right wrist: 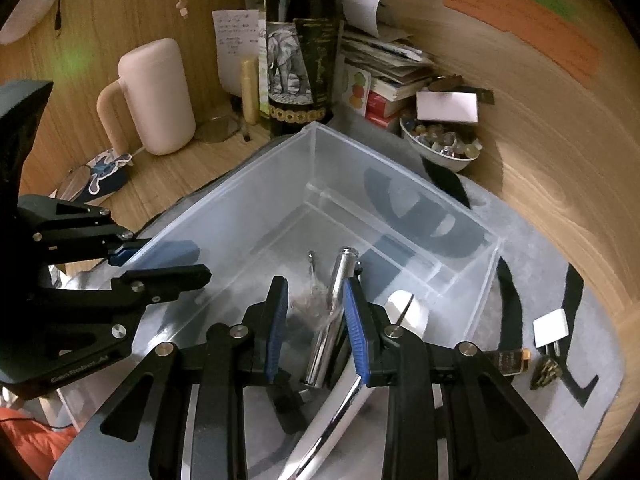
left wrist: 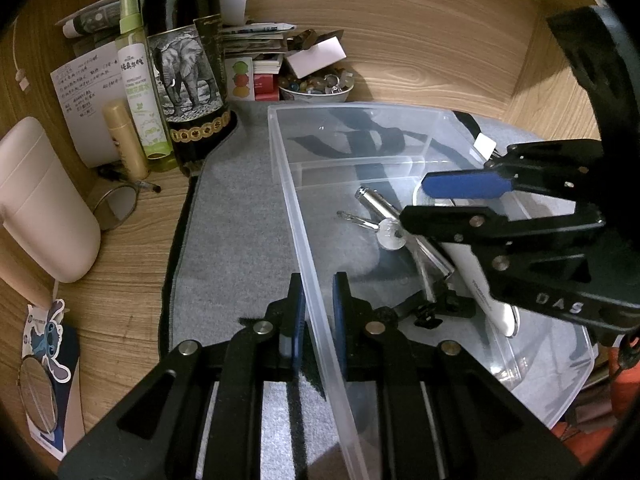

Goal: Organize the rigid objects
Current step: 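Open the right tool to release the keys and withdraw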

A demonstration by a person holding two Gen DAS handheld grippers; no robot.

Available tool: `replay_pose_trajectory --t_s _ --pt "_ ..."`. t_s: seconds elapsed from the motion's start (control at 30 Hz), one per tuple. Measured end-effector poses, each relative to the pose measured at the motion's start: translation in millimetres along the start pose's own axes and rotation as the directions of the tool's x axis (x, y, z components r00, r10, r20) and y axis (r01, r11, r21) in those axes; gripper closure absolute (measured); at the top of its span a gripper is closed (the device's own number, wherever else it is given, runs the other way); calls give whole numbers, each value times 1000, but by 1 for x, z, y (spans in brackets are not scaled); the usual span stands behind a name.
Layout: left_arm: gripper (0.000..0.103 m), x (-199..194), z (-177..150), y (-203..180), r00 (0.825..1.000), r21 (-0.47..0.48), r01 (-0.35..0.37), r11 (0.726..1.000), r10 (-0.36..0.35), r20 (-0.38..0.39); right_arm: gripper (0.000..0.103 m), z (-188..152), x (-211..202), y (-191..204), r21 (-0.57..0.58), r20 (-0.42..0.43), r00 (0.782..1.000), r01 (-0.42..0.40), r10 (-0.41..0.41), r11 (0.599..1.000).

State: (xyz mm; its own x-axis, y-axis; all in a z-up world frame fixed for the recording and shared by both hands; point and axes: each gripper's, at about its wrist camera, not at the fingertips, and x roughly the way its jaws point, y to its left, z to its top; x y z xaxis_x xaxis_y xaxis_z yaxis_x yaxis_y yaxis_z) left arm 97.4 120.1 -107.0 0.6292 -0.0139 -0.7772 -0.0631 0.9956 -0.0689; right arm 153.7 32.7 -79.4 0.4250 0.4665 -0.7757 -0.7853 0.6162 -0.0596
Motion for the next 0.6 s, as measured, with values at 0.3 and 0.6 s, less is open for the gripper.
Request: replay_pose_trajectory --t_s 0.3,0.6 --pt "90 0 0 -1 1000 1 -2 1000 2 -1 67 -1 -28 -13 24 79 996 36 -38 999" --pt "90 0 0 -1 1000 2 -2 1000 2 -1 55 -4 -59 -46 99 163 978 118 -134 988"
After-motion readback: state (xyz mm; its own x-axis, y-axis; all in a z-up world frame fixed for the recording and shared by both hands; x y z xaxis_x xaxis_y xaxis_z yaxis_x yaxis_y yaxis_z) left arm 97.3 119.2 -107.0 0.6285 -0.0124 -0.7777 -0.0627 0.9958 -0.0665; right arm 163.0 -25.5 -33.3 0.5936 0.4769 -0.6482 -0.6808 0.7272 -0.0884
